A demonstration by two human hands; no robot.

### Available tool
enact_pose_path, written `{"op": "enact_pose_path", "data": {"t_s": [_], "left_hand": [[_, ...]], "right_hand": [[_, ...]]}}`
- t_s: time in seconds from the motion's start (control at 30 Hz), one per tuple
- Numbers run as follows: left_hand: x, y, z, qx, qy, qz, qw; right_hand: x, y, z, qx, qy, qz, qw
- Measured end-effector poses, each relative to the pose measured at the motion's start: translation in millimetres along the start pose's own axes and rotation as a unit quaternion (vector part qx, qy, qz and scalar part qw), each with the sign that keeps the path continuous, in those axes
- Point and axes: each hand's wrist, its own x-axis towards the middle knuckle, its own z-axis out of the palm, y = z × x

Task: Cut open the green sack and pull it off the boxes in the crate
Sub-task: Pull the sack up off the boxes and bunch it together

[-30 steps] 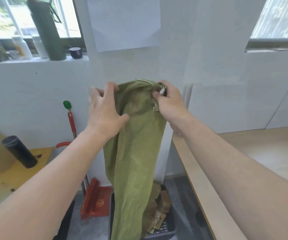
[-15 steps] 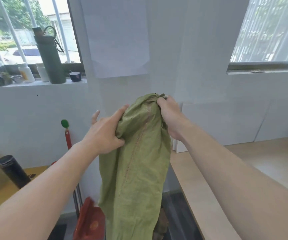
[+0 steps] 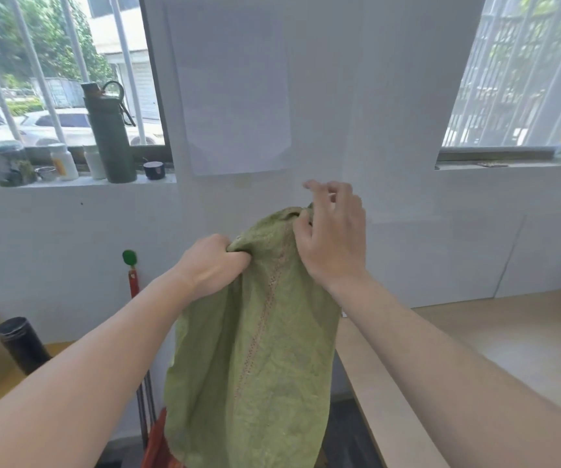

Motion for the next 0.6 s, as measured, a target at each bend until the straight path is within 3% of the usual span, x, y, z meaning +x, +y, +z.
{"op": "enact_pose_path", "data": {"t_s": [0.1,0.2,0.3,0.47,0.6], "left_hand": [[-0.2,11.6,-3.2,-0.012,-0.006,-0.016,1.0],[-0.9,21.6,-7.8,-0.061,-0.006,-0.039,0.997],[-6.2,28.2,-12.1,-0.111,-0.022,-0.04,0.993],[-12.7,36.2,-13.2,-0.182,-0.058,-0.011,0.982],[-16.0,41.3,-19.3,-0.15,-0.08,0.013,0.985]], "right_hand": [[-10.1,-1.4,4.3,0.013,-0.066,-0.163,0.984],[-21.4,0.0,8.8,-0.029,-0.191,-0.199,0.961],[-24.7,0.6,11.7,-0.03,-0.261,-0.19,0.946],[-20.2,-8.0,12.7,-0.027,-0.268,-0.19,0.944],[-15.3,-9.4,17.8,-0.078,-0.232,-0.209,0.947]]}}
